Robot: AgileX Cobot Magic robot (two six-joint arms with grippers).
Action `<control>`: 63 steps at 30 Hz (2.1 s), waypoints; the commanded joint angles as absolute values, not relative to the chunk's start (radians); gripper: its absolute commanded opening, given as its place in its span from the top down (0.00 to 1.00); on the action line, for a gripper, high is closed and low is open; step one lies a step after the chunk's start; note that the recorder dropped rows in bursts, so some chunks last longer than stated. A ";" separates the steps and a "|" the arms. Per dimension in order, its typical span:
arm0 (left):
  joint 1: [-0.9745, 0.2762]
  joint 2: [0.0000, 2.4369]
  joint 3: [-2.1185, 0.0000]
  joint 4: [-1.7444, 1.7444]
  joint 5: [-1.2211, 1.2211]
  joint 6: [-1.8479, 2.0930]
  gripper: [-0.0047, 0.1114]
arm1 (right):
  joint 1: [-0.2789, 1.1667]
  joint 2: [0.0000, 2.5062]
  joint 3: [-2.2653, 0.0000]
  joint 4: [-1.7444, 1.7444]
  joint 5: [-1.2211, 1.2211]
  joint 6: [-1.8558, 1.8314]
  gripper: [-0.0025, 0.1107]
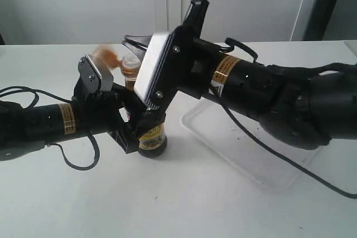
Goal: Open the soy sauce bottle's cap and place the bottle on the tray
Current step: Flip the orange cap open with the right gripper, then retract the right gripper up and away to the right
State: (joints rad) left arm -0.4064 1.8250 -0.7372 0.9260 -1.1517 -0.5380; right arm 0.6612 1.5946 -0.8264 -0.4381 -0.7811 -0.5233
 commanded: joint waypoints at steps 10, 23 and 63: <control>-0.410 1.825 -0.729 0.942 -1.128 -0.543 0.96 | 0.666 1.498 -0.831 -0.171 -0.755 -0.354 0.98; -0.410 1.825 -0.729 0.932 -1.128 -0.543 0.96 | 0.546 1.498 -0.918 0.028 -0.110 -0.365 0.98; -0.555 1.683 -0.965 0.873 -0.919 -0.714 0.96 | 0.049 1.498 -1.068 0.031 0.461 -0.357 0.98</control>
